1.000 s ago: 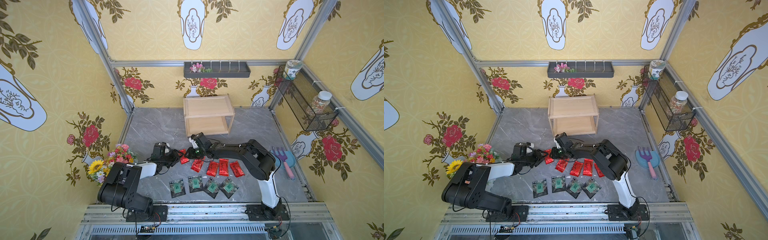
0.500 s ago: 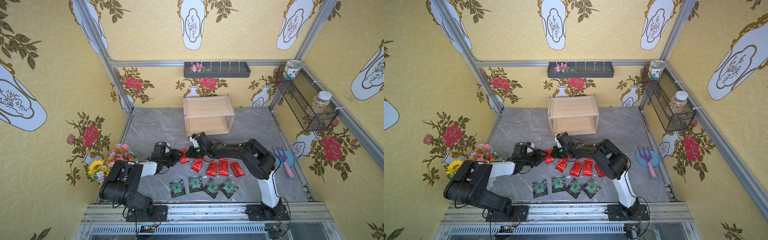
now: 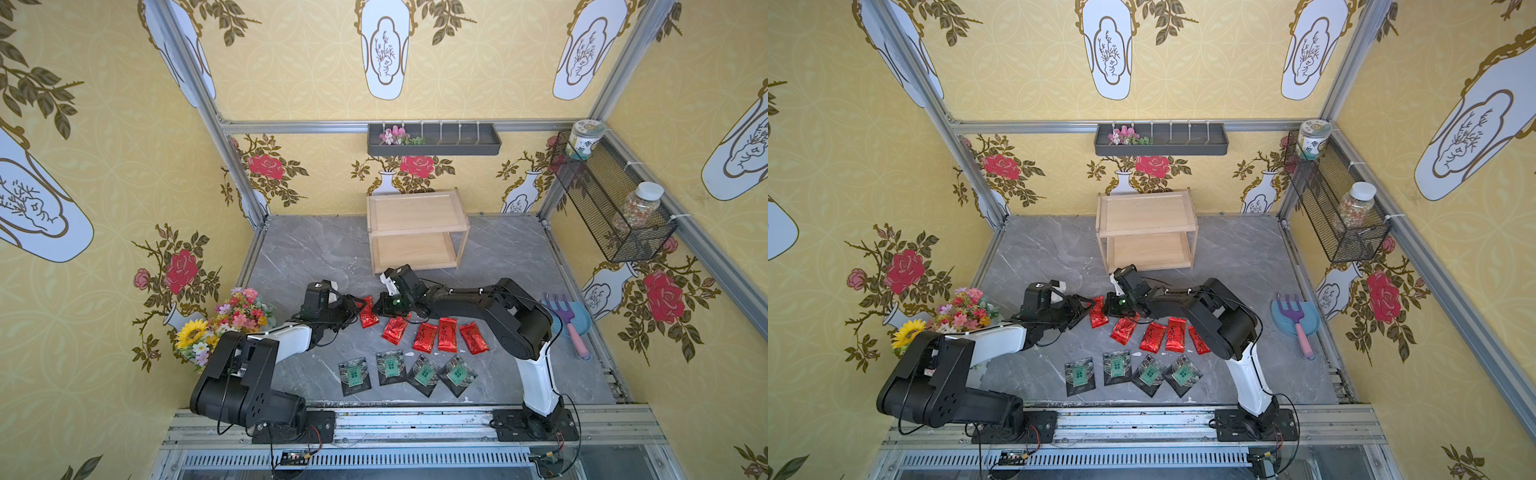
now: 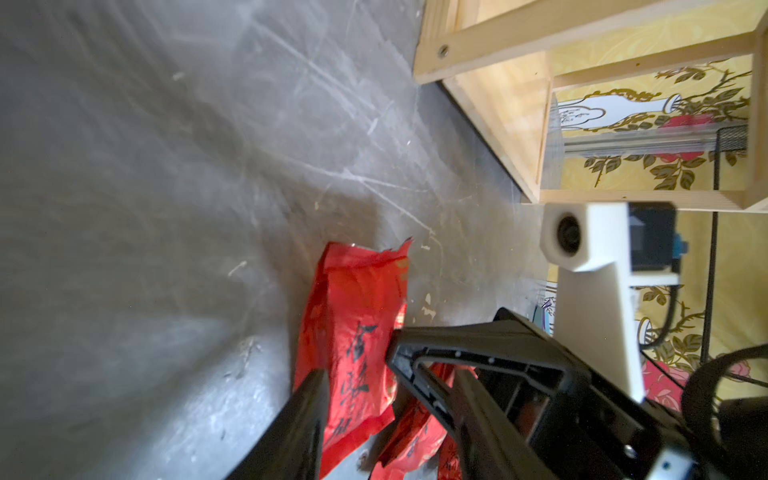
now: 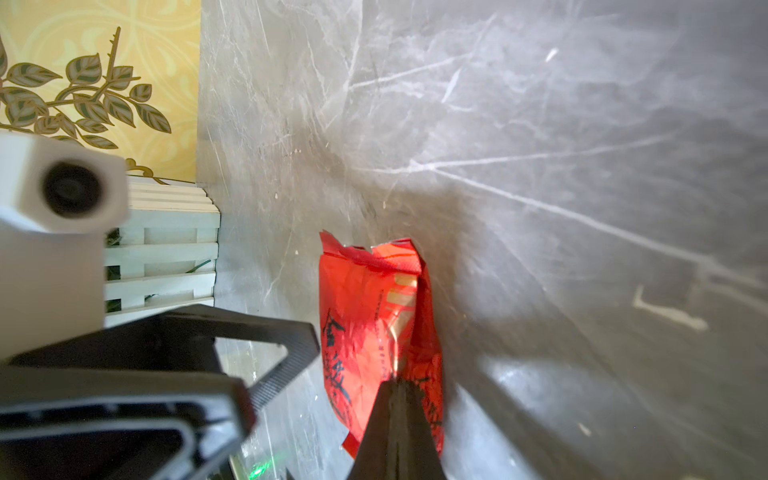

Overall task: Place the tea bags on the shelf by color
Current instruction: Pick up the tea bag from the center of the board, then place the tea bag on the shelf.

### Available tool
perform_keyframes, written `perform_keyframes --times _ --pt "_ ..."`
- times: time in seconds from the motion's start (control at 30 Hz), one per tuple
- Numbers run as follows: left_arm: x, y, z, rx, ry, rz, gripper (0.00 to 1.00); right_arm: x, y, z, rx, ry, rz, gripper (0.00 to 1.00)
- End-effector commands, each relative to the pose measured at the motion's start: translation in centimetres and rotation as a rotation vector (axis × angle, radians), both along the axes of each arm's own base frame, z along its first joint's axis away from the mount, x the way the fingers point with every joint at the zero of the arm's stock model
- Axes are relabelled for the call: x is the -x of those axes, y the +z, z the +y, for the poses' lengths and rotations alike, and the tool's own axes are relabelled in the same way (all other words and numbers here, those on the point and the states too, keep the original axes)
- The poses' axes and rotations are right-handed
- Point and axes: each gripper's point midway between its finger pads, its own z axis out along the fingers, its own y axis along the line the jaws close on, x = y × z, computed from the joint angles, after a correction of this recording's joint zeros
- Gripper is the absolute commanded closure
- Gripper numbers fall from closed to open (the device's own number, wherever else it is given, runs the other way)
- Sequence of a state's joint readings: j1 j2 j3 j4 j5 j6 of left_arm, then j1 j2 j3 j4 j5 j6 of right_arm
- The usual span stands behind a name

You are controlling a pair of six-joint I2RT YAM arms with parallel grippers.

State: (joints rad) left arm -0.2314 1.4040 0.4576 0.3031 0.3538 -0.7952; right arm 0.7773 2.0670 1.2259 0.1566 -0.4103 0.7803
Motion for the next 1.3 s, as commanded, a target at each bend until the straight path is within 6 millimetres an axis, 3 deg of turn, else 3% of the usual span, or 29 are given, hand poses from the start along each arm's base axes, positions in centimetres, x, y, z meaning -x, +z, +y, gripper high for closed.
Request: perform_keyframes --times 0.0,0.2,0.43,0.6,0.77,0.93,1.27 --pt "-0.2 0.6 1.1 -0.052 0.025 -0.014 0.46 -0.4 1.6 0.0 -0.022 -0.015 -0.032 0.98" --pt "-0.8 4.4 2.7 -0.088 0.089 -0.088 0.46 0.1 5.1 -0.7 -0.057 -0.022 -0.069 0.99" --pt "-1.7 9.3 3.0 -0.104 0.108 -0.175 0.45 1.0 11.5 -2.2 -0.103 -0.04 -0.138 0.99" --pt "-2.8 11.5 2.6 -0.105 0.082 -0.232 0.45 -0.2 16.0 -3.9 -0.114 -0.072 -0.203 0.99" --pt "-4.3 13.2 1.8 -0.096 0.062 -0.26 0.45 -3.9 20.3 -6.0 -0.13 -0.132 -0.274 0.99" --pt "-5.9 14.2 1.2 -0.099 0.05 -0.283 0.44 -8.6 23.4 -6.6 -0.147 -0.176 -0.331 0.99" --pt "-7.4 13.4 0.7 -0.11 0.028 -0.282 0.43 -16.6 23.5 -5.9 -0.133 -0.233 -0.347 0.95"
